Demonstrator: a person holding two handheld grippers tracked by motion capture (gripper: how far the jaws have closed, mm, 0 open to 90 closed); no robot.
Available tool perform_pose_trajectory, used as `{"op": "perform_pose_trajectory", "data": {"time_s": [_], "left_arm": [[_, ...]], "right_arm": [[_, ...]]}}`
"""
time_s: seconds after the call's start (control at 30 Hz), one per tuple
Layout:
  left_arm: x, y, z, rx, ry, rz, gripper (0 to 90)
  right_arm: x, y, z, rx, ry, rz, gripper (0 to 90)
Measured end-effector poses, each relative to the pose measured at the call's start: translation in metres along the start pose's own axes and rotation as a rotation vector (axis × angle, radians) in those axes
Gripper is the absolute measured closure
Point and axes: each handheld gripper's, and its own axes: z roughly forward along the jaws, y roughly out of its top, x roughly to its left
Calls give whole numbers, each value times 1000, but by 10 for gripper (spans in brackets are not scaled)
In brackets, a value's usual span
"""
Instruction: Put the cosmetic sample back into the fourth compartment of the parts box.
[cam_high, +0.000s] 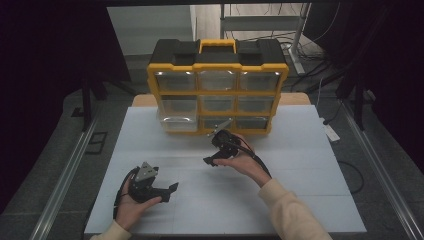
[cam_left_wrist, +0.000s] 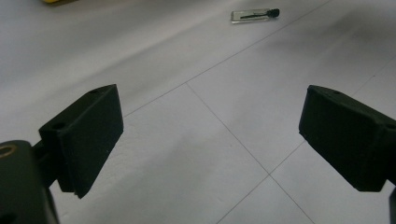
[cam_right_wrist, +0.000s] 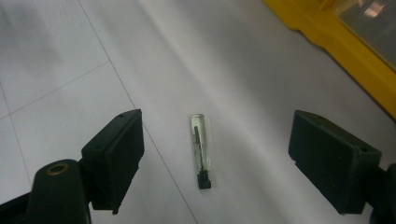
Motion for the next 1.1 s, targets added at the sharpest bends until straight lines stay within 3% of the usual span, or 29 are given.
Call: {"op": "perform_pose_trajectory", "data": {"time_s": [0.23, 0.6, 1.1], "left_arm": [[1, 0, 0, -3, 1, -2, 71], [0, 0, 0, -2, 0, 1, 71], [0, 0, 0, -2, 2, 2, 71]], "right_arm": [[-2, 0, 11, 50, -8, 0, 208], [-4, -2, 21, 85, 0, 2, 255], [-1, -3, 30, 131, -7, -38, 475]]}}
